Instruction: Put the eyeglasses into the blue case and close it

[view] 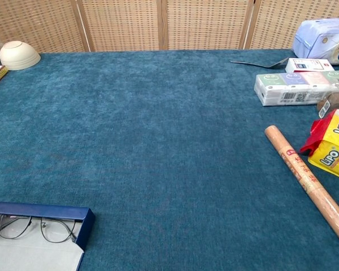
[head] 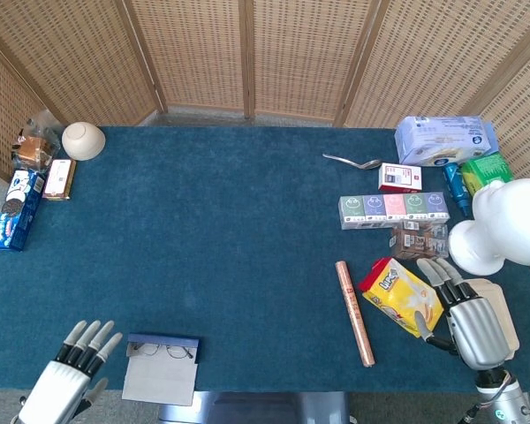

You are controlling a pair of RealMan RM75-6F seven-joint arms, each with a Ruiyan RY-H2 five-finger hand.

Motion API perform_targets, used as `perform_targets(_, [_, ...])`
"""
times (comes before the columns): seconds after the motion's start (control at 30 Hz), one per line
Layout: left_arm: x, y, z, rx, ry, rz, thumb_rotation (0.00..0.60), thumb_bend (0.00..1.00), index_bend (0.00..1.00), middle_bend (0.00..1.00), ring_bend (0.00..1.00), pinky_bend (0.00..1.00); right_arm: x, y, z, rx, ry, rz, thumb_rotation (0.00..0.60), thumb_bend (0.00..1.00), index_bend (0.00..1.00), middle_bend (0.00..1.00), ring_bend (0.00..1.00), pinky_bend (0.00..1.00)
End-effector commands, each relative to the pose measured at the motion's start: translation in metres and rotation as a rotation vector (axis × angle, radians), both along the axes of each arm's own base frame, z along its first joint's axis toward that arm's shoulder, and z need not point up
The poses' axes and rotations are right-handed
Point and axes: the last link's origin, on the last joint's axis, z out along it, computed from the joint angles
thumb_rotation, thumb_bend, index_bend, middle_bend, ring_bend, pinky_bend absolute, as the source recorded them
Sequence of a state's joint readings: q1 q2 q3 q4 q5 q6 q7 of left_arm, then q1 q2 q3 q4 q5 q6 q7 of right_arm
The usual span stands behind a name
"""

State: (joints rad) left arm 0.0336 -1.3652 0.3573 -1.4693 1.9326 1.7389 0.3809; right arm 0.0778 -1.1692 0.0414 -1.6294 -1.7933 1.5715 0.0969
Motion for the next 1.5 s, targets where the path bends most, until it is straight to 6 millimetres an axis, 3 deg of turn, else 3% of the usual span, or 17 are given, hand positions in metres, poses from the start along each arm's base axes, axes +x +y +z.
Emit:
perform_targets(0.03, [-0.005, -0.015, -0.008, 0.000, 0.034, -0.006, 0.600, 0.28, 0.09, 0.00, 0.00, 0.01, 0.000, 0.000, -0.001, 0.009, -0.003, 0.011, 0.478, 0.47, 0.00, 0.12, 0.10, 0.35])
perform_targets(0.23, [-0.016, -0.032, -0.024, -0.017, 0.088, -0.023, 0.600, 0.28, 0.09, 0.00, 0.00, 0.00, 0.001, -0.002, -0.004, 0.030, -0.010, 0.040, 0.477, 0.47, 0.00, 0.12, 0.10, 0.35])
perform_targets(0.77, [-0.046, -0.048, -0.048, 0.006, 0.145, -0.074, 0.600, 0.28, 0.07, 0.00, 0.00, 0.00, 0.004, -0.003, -0.005, 0.053, -0.017, 0.087, 0.474, 0.47, 0.00, 0.12, 0.10, 0.35])
perform_targets(1.5, [-0.060, -0.044, -0.050, 0.020, 0.207, -0.177, 0.600, 0.28, 0.07, 0.00, 0.00, 0.00, 0.002, 0.008, 0.007, 0.047, -0.043, 0.125, 0.470, 0.47, 0.00, 0.12, 0.10, 0.35])
